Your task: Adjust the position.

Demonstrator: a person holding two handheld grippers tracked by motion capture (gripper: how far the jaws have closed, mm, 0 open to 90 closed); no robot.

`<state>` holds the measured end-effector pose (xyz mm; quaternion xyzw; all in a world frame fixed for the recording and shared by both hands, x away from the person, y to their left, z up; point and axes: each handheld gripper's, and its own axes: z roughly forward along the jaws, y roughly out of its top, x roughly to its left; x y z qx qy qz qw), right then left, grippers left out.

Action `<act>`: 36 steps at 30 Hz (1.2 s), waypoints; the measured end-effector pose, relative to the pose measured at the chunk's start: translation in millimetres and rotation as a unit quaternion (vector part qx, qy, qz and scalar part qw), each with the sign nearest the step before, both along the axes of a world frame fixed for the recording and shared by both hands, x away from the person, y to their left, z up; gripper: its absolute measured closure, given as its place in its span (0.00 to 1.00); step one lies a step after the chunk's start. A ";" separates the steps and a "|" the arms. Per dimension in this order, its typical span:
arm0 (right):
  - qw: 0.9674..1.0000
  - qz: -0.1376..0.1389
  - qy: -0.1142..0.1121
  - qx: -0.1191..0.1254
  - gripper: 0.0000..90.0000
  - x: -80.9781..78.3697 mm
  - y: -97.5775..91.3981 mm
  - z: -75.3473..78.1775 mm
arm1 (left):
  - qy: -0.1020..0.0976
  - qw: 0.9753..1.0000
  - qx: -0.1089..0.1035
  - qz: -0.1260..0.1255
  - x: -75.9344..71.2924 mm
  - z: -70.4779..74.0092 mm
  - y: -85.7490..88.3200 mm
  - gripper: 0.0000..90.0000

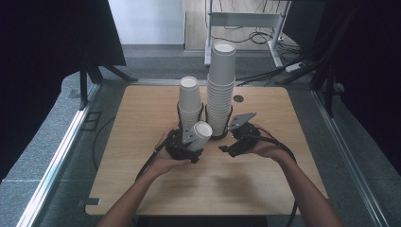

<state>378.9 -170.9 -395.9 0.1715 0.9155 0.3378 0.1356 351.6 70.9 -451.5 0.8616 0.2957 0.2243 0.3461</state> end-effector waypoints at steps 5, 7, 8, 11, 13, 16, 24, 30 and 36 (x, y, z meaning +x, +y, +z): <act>1.000 0.002 0.001 0.000 0.20 -0.5 -1.9 1.5 | 0.001 1.000 0.004 -0.003 0.6 0.3 -2.9 0.15; 1.000 0.004 0.002 -0.005 0.20 -0.4 -1.0 3.0 | 0.001 1.000 0.005 -0.004 0.2 1.1 -4.5 0.15; 1.000 0.006 0.002 -0.005 0.20 -0.3 -0.4 3.7 | 0.000 1.000 0.003 -0.005 0.0 1.3 -5.4 0.15; 1.000 0.011 0.002 -0.012 0.20 -0.5 1.9 5.9 | -0.002 1.000 0.007 -0.006 -0.2 2.5 -7.1 0.15; 1.000 0.013 0.004 -0.019 0.20 -0.5 3.4 7.1 | -0.005 1.000 0.012 -0.008 -0.3 3.3 -8.0 0.15; 0.999 0.018 0.006 -0.031 0.20 0.1 5.2 8.5 | -0.006 1.000 0.015 -0.009 -0.4 4.6 -9.6 0.15; 0.998 0.034 0.017 -0.056 0.19 4.1 12.0 12.4 | -0.017 0.999 0.032 -0.016 0.2 6.1 -16.9 0.15; 0.997 0.044 0.030 -0.057 0.18 5.8 14.2 12.2 | -0.025 0.998 0.049 -0.024 -1.8 4.1 -22.7 0.15; 0.997 0.048 0.036 -0.052 0.16 7.0 17.3 11.4 | -0.025 0.998 0.055 -0.030 -2.5 1.2 -27.8 0.15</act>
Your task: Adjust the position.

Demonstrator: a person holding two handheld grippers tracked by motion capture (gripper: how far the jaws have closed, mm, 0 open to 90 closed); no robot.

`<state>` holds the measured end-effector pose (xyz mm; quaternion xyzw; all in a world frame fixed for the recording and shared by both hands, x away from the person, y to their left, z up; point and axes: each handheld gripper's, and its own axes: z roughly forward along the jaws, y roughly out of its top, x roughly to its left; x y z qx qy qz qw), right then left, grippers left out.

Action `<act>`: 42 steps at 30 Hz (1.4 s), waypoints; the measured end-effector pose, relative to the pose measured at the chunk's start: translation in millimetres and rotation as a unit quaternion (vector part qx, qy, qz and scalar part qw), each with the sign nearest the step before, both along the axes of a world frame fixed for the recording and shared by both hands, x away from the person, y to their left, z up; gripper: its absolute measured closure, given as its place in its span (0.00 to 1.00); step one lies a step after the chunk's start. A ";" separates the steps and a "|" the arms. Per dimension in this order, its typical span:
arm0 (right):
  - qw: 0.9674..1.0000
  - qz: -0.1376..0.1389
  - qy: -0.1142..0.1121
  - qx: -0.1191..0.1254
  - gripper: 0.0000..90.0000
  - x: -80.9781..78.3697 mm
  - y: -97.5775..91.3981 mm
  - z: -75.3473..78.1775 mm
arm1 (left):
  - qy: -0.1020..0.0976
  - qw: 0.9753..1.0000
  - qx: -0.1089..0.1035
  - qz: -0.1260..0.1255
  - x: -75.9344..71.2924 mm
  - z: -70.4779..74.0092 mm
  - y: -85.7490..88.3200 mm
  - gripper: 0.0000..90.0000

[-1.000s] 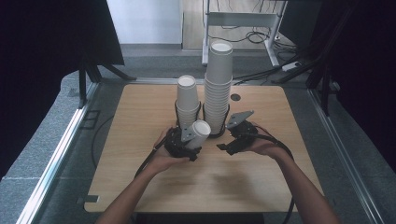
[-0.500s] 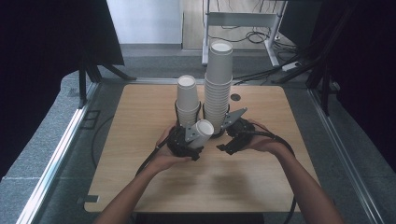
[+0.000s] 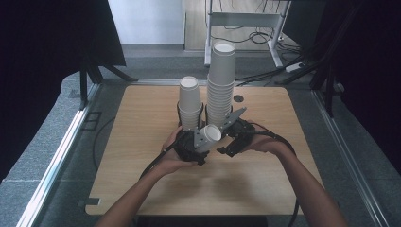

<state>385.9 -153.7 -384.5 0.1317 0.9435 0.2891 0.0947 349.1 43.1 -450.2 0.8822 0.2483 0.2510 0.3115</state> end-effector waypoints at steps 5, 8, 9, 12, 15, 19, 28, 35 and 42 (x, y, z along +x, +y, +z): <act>1.000 0.003 0.010 0.012 0.15 1.2 5.6 -1.1 | -0.001 1.000 0.005 -0.005 -1.3 -1.4 -3.0 0.15; 1.000 0.006 0.014 0.019 0.14 1.7 8.4 -1.1 | -0.005 1.000 0.006 -0.009 -2.7 -2.3 -4.5 0.15; 1.000 0.006 0.013 0.021 0.14 1.9 9.2 -1.2 | -0.007 1.000 0.009 -0.011 -3.4 -2.1 -4.8 0.15; 0.999 0.007 0.020 0.027 0.14 2.3 11.1 -2.0 | -0.010 1.000 0.012 -0.013 -4.8 -1.9 -5.8 0.15; 0.999 0.018 0.025 0.013 0.13 1.9 12.9 -3.5 | -0.011 1.000 0.016 -0.015 -5.0 -3.5 -7.0 0.15; 0.999 0.028 0.025 -0.028 0.13 2.1 17.8 -4.9 | -0.023 0.999 0.039 -0.017 -7.0 -6.0 -11.6 0.15; 0.995 0.040 0.046 -0.083 0.15 2.5 30.7 -11.6 | -0.040 0.997 0.067 -0.026 -11.8 -12.3 -22.1 0.15; 0.993 0.048 0.061 -0.085 0.19 7.3 35.9 -13.3 | -0.047 0.996 0.069 -0.027 -14.1 -13.9 -25.4 0.14; 0.993 0.043 0.068 -0.087 0.21 9.2 39.0 -15.6 | -0.047 0.995 0.076 -0.033 -15.3 -14.3 -29.1 0.14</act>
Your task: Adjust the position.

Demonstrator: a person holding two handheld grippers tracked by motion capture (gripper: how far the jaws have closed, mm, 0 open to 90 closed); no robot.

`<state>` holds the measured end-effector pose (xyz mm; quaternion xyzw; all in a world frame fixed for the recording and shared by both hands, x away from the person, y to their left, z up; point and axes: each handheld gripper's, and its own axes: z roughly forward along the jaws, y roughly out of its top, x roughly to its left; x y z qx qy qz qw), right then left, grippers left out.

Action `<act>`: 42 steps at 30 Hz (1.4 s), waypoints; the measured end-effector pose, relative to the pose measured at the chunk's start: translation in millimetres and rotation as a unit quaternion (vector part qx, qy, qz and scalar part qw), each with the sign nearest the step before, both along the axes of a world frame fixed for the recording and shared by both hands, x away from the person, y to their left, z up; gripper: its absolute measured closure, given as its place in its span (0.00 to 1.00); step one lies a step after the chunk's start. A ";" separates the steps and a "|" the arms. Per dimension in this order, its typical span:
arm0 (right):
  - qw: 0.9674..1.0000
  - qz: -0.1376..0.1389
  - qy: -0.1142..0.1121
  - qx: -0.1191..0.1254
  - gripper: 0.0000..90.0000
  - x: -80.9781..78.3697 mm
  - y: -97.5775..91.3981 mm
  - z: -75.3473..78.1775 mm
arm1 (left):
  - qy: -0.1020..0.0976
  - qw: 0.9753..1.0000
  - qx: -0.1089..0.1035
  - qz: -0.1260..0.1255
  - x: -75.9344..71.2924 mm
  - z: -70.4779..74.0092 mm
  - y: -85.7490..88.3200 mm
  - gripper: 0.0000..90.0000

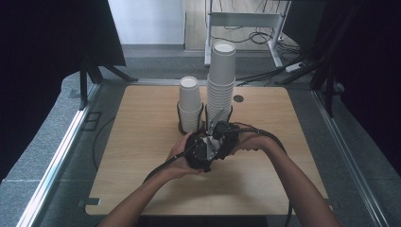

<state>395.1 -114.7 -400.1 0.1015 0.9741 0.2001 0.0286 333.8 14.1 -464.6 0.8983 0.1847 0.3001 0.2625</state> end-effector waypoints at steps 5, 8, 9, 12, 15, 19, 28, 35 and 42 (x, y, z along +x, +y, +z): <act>1.000 0.009 0.002 0.003 0.23 1.8 -2.3 -0.5 | 0.002 1.000 -0.005 -0.001 0.7 -1.3 0.1 0.13; 1.000 0.012 0.005 0.004 0.24 1.4 -4.4 -1.6 | 0.012 1.000 -0.009 -0.002 0.7 -1.4 -0.4 0.08; 1.000 0.009 0.002 0.004 0.24 0.8 -4.7 -2.2 | 0.015 1.000 -0.013 -0.003 0.9 -1.4 -0.3 0.05; 1.000 0.007 0.004 0.004 0.24 0.7 -8.8 -4.5 | 0.017 1.000 -0.023 -0.005 1.0 -0.8 2.4 0.01; 1.000 0.000 0.001 0.010 0.24 0.9 -14.3 -7.5 | 0.024 0.999 -0.035 -0.005 0.0 0.1 5.9 0.00; 1.000 -0.009 0.000 0.016 0.24 0.4 -19.0 -14.0 | 0.025 0.999 -0.043 -0.008 -3.1 1.9 9.1 0.00; 0.996 -0.046 -0.015 0.069 0.24 -3.8 -31.7 -19.5 | 0.026 0.996 -0.079 0.010 -16.8 8.3 31.7 0.00; 0.987 -0.078 -0.033 0.137 0.24 -10.6 -42.5 -21.8 | 0.047 0.991 -0.125 0.030 -22.6 6.7 51.7 0.01; 0.970 -0.113 -0.045 0.212 0.24 -15.1 -50.4 -28.0 | 0.070 0.982 -0.169 0.051 -24.0 2.9 64.0 0.02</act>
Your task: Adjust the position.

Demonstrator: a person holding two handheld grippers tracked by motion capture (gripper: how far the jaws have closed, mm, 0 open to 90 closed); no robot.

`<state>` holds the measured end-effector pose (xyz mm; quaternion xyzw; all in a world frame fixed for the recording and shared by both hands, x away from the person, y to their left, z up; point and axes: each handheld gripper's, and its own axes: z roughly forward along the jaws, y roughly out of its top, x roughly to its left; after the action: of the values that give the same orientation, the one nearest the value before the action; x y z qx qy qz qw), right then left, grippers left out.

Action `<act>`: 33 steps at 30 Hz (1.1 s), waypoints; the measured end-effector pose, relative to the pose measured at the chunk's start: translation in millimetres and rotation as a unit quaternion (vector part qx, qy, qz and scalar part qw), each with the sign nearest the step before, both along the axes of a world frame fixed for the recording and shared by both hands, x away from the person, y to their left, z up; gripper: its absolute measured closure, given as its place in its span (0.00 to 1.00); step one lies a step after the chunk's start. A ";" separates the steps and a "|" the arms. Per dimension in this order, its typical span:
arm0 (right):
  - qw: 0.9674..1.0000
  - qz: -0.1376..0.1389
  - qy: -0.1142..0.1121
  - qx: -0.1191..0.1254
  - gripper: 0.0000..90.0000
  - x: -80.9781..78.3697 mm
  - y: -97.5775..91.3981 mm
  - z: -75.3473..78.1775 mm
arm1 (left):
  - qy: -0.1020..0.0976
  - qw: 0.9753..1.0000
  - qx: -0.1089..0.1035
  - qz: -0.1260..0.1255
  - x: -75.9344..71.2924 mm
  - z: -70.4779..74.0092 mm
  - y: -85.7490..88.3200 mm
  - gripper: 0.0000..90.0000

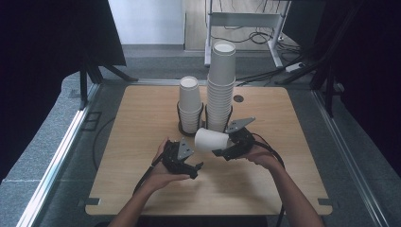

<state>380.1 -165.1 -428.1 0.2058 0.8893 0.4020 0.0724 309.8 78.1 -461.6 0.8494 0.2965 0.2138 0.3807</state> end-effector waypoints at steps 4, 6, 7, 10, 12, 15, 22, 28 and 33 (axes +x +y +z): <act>0.999 -0.010 -0.008 0.037 0.24 -3.8 -3.6 -3.7 | 0.023 0.999 -0.029 0.009 0.9 -5.2 5.7 0.03; 0.998 -0.018 -0.015 0.051 0.24 -6.5 -4.7 -5.0 | 0.027 0.999 -0.029 0.018 1.4 -8.1 6.8 0.03; 0.998 -0.021 -0.016 0.061 0.24 -7.8 -5.5 -5.7 | 0.031 0.999 -0.026 0.023 1.5 -10.5 6.7 0.04; 0.996 -0.031 -0.019 0.080 0.24 -10.4 -6.2 -9.5 | 0.038 0.999 -0.027 0.025 1.8 -13.9 6.1 0.04; 0.995 -0.034 -0.021 0.092 0.24 -12.2 -5.8 -12.4 | 0.043 0.998 -0.034 0.027 1.7 -14.5 7.0 0.06; 0.992 -0.038 -0.024 0.114 0.24 -15.2 -5.3 -16.5 | 0.047 0.997 -0.042 0.041 2.7 -15.7 8.5 0.09; 0.987 -0.051 -0.036 0.149 0.24 -19.3 -5.1 -21.5 | 0.067 0.994 -0.068 0.049 4.8 -17.5 13.6 0.17; 0.983 -0.062 -0.034 0.171 0.24 -21.4 -7.4 -28.1 | 0.086 0.989 -0.103 0.057 5.6 -20.8 23.5 0.18; 0.978 -0.067 -0.042 0.194 0.24 -23.8 -6.5 -27.9 | 0.102 0.985 -0.120 0.064 7.1 -25.1 26.3 0.18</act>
<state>356.3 -171.6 -456.1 0.2576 0.7747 0.5697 0.0949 316.9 104.4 -486.7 0.7943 0.4111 0.1126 0.4329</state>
